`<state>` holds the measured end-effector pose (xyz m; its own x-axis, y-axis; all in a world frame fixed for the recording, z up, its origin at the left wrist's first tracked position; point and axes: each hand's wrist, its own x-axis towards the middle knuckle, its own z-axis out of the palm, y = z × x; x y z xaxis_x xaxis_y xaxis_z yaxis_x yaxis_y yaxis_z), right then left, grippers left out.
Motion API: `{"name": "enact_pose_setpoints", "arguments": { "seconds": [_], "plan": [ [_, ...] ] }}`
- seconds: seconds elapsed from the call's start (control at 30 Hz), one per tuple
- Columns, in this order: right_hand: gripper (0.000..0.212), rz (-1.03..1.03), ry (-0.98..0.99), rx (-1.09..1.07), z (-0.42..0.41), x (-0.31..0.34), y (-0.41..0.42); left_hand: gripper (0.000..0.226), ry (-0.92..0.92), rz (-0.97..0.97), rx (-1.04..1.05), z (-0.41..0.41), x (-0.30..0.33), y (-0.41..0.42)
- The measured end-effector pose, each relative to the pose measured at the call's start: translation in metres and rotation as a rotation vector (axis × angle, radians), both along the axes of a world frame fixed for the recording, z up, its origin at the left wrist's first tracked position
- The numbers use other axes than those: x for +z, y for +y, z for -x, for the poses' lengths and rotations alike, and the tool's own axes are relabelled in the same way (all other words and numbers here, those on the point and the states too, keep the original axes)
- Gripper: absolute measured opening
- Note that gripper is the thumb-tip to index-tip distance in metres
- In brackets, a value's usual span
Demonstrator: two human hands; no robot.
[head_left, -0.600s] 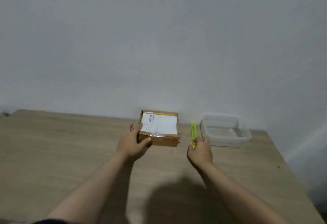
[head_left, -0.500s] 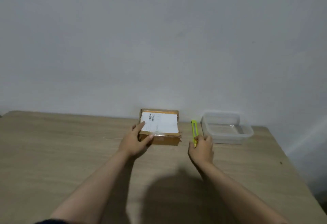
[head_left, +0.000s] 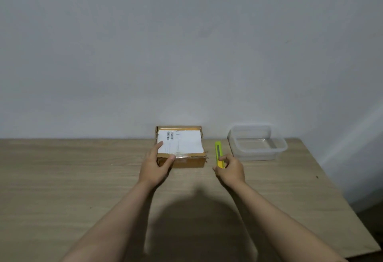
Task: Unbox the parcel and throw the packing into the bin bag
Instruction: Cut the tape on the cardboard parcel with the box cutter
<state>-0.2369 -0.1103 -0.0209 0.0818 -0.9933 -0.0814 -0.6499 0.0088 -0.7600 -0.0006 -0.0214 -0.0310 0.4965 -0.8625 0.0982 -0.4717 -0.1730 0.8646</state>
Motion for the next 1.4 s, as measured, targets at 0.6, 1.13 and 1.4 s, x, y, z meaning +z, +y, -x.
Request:
{"name": "enact_pose_setpoints", "arguments": {
  "seconds": [0.6,1.13,1.4],
  "plan": [
    [0.027,0.130,-0.199,0.078,-0.066,0.026,-0.007,0.065,0.043,-0.003,-0.023,-0.003,-0.003,-0.002],
    [0.033,0.057,-0.315,0.167,-0.023,0.039,0.076,0.069,0.059,-0.055,-0.028,0.038,0.018,0.070],
    [0.033,0.055,-0.333,0.191,0.023,0.027,0.159,0.077,0.048,-0.065,-0.027,0.078,0.010,0.160]
  ]
}}
